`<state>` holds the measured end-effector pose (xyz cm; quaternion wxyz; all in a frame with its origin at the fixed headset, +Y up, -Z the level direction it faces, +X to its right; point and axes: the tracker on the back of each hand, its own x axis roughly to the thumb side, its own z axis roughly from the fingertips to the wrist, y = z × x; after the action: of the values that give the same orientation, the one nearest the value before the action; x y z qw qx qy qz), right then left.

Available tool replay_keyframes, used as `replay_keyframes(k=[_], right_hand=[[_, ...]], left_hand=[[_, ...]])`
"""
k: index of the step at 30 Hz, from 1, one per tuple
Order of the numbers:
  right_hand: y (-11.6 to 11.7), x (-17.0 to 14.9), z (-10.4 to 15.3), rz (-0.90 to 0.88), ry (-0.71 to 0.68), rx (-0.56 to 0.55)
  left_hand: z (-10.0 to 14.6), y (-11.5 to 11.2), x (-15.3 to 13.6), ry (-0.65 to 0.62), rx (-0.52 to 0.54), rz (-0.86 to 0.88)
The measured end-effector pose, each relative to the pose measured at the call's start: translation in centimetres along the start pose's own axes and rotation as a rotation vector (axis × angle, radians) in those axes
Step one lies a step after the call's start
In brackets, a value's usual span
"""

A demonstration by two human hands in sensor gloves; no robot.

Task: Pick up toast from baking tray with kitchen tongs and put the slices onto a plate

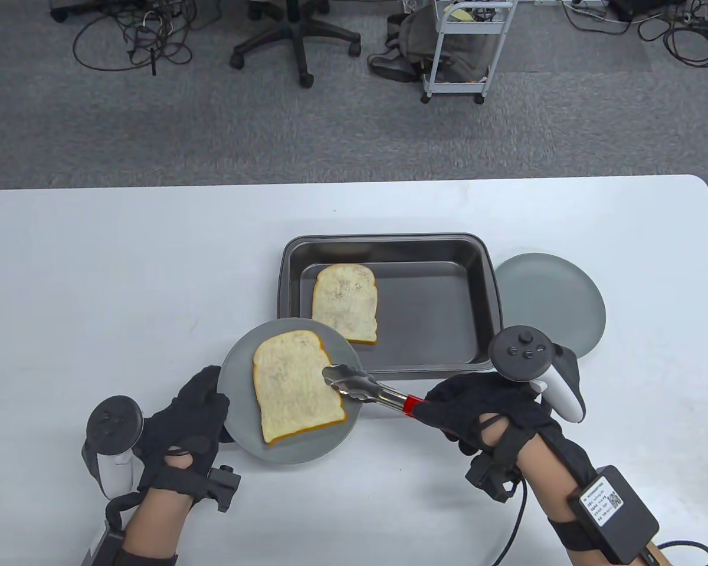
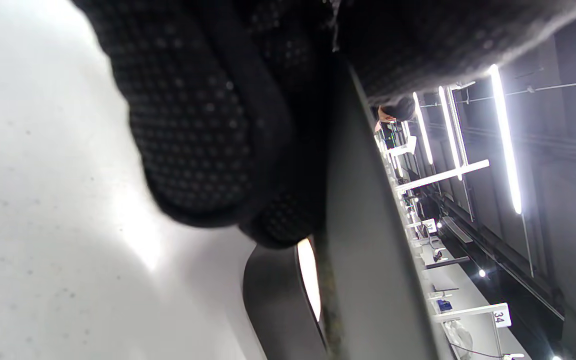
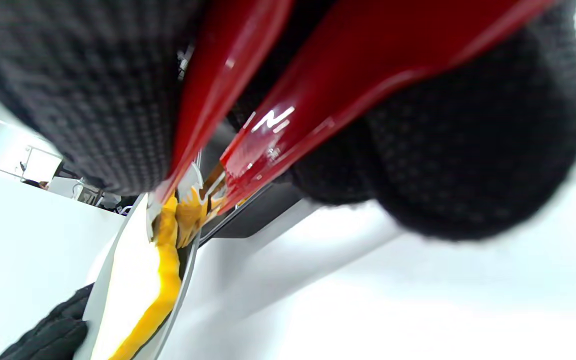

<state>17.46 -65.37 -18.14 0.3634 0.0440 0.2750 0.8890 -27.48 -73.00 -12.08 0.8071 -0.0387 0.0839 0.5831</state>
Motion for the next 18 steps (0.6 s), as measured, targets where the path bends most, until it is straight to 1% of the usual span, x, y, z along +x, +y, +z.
replay_keyframes(k=[5, 8, 11, 15, 18], right_hand=[[-0.3, 0.0, 0.2, 0.012, -0.003, -0.009], [-0.8, 0.0, 0.5, -0.010, -0.016, -0.014], [-2.0, 0.0, 0.9, -0.028, -0.017, -0.034], [-3.6, -0.4, 1.0, -0.079, -0.016, -0.094], [-4.9, -0.9, 0.5, -0.103, 0.008, -0.172]], left_hand=[[-0.1, -0.1, -0.1, 0.004, -0.007, 0.005], [-0.1, -0.1, -0.1, 0.006, -0.010, 0.007], [-0.1, -0.1, 0.0, 0.009, -0.019, 0.029], [0.0, -0.1, 0.0, 0.004, -0.018, 0.023], [0.0, 0.0, 0.0, 0.001, -0.018, 0.025]])
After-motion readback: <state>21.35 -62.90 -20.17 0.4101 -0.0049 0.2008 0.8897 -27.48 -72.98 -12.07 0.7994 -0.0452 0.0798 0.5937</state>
